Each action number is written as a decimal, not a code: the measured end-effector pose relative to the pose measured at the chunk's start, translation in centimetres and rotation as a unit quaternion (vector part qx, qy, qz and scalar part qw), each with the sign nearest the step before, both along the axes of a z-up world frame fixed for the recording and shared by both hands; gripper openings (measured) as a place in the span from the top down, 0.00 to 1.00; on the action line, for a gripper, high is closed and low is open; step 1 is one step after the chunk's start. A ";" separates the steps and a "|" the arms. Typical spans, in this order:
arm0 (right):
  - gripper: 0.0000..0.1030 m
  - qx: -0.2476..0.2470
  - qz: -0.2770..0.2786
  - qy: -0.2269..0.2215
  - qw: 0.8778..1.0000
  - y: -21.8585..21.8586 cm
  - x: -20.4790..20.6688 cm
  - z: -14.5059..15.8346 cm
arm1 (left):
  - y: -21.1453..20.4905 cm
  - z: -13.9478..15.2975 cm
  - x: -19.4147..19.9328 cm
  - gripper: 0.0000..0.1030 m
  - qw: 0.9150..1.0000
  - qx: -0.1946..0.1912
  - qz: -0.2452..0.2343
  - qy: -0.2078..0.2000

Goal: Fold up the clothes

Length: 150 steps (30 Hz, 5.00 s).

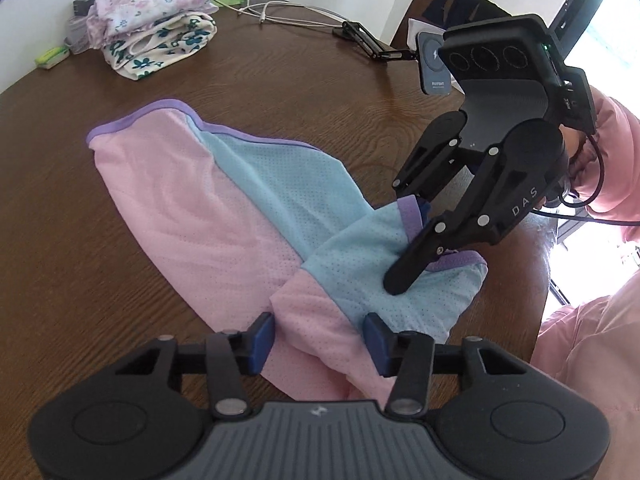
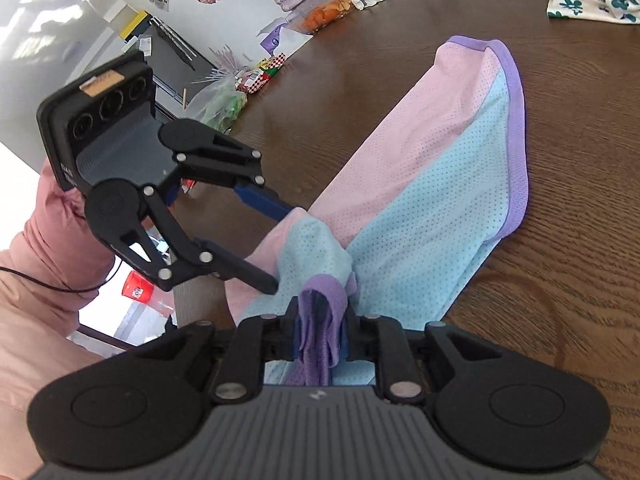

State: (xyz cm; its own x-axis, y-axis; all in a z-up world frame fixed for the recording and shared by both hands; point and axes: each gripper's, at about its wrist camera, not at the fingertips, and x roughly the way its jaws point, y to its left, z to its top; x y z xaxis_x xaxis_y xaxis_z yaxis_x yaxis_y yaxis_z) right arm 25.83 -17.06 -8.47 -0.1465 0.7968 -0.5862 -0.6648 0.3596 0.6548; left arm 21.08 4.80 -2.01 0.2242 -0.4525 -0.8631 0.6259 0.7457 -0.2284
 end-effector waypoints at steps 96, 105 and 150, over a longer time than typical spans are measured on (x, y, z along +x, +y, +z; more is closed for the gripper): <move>0.44 -0.181 0.136 -0.485 0.845 6.8 -17.6 2.1 | 0.8 1.0 -18.5 0.00 0.934 -0.035 0.251 -0.250; 0.84 -0.192 0.137 -0.459 0.857 7.6 -16.3 2.6 | -0.3 0.5 -17.5 0.00 0.939 -0.005 0.213 -0.271; 0.11 -0.155 0.112 -0.556 0.809 4.8 -17.1 1.6 | -4.1 1.4 -6.8 0.83 0.955 0.141 -0.152 -0.213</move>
State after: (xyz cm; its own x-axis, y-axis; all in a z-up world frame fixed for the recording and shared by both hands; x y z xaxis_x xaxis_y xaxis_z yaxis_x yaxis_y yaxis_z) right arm 8.69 -12.24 -6.89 0.4877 0.6126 -0.6220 -0.8523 0.1801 -0.4910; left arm 14.30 0.65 -0.65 0.4786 -0.3150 -0.8196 0.8139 0.5095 0.2794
